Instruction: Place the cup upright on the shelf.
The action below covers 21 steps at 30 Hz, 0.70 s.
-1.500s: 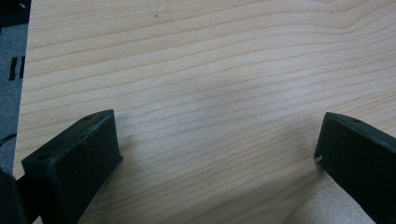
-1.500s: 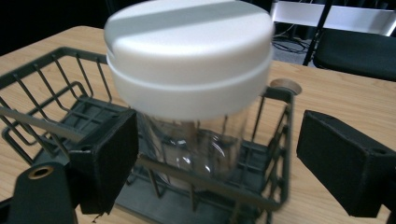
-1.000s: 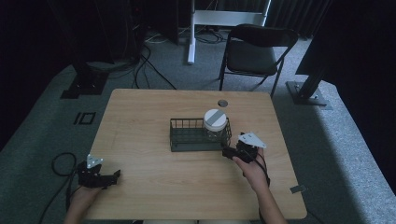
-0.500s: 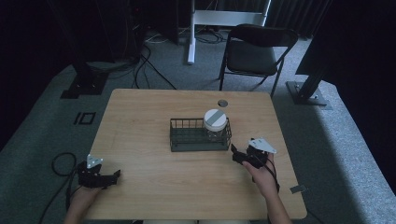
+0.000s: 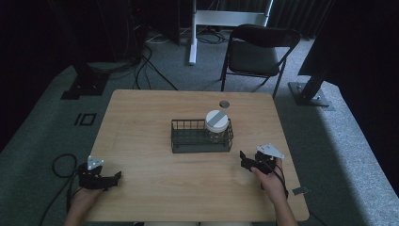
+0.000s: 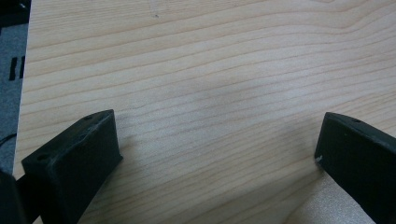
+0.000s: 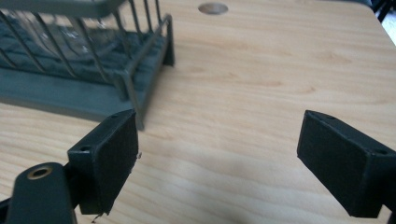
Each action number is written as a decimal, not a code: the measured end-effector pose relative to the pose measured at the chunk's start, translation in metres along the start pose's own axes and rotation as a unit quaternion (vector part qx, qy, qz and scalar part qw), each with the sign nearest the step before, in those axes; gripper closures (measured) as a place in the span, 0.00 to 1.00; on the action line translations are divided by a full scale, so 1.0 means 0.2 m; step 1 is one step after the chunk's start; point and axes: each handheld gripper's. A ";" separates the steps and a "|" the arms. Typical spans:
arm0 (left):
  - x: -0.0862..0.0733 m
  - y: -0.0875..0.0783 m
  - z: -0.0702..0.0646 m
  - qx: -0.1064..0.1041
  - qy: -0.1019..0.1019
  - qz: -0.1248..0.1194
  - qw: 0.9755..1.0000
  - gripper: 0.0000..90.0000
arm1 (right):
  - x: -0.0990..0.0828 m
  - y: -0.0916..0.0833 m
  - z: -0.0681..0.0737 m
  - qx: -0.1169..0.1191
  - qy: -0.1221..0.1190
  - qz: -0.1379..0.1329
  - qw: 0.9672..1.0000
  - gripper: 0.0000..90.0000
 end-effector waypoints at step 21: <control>0.00 0.00 0.00 0.000 0.000 0.000 1.000 0.00 | -0.13 0.01 -0.16 -0.060 0.021 0.086 0.994 0.14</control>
Point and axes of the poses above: each handheld gripper's, and its own axes: y roughly forward along the jaws, x roughly out of its top, z roughly to its left, and after that the axes turned 15 degrees about -z, right-handed
